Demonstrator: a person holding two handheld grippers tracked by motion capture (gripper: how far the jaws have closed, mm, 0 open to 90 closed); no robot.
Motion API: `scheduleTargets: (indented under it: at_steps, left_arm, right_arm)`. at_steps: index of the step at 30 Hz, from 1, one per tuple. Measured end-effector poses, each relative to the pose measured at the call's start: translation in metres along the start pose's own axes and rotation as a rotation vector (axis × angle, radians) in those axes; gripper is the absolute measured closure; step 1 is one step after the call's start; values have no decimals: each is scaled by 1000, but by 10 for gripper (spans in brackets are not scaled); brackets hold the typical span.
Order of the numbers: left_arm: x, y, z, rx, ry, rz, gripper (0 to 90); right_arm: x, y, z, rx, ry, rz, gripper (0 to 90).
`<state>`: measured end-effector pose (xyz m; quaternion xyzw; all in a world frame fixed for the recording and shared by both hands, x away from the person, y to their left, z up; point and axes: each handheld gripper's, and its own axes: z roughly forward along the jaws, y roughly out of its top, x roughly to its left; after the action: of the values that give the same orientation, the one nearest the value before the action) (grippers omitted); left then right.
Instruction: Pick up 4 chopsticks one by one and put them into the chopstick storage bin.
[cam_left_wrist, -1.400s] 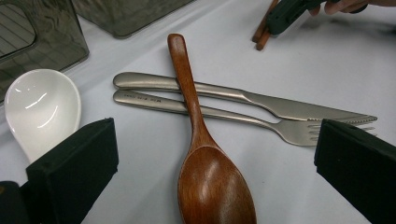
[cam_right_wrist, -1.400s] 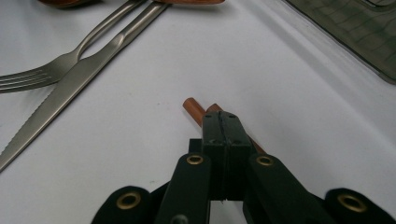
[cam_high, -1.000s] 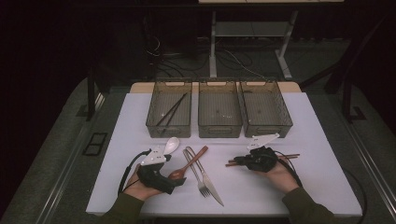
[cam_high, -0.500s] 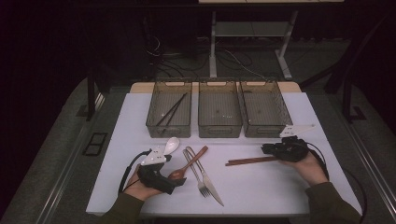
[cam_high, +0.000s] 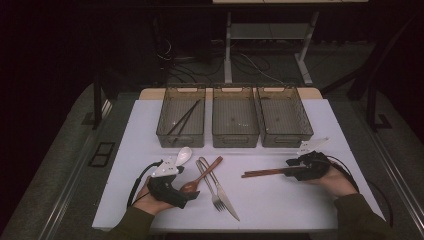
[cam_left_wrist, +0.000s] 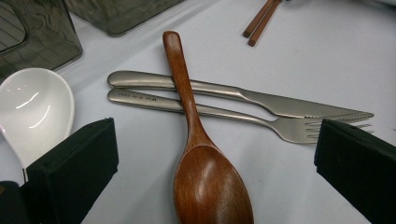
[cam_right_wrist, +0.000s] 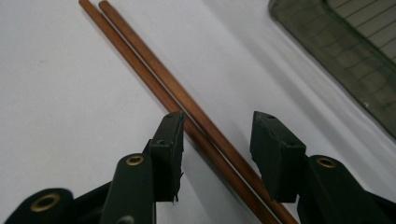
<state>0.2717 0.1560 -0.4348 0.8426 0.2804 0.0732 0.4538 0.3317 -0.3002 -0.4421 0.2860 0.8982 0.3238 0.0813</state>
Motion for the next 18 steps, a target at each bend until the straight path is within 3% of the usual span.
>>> scheduleTargets:
  at_steps: [18]
  left_arm:
    - [0, 0, 0, 3, -4, 0, 0]
  right_arm:
    - [10, 1, -2, 53, 3, -34, 689]
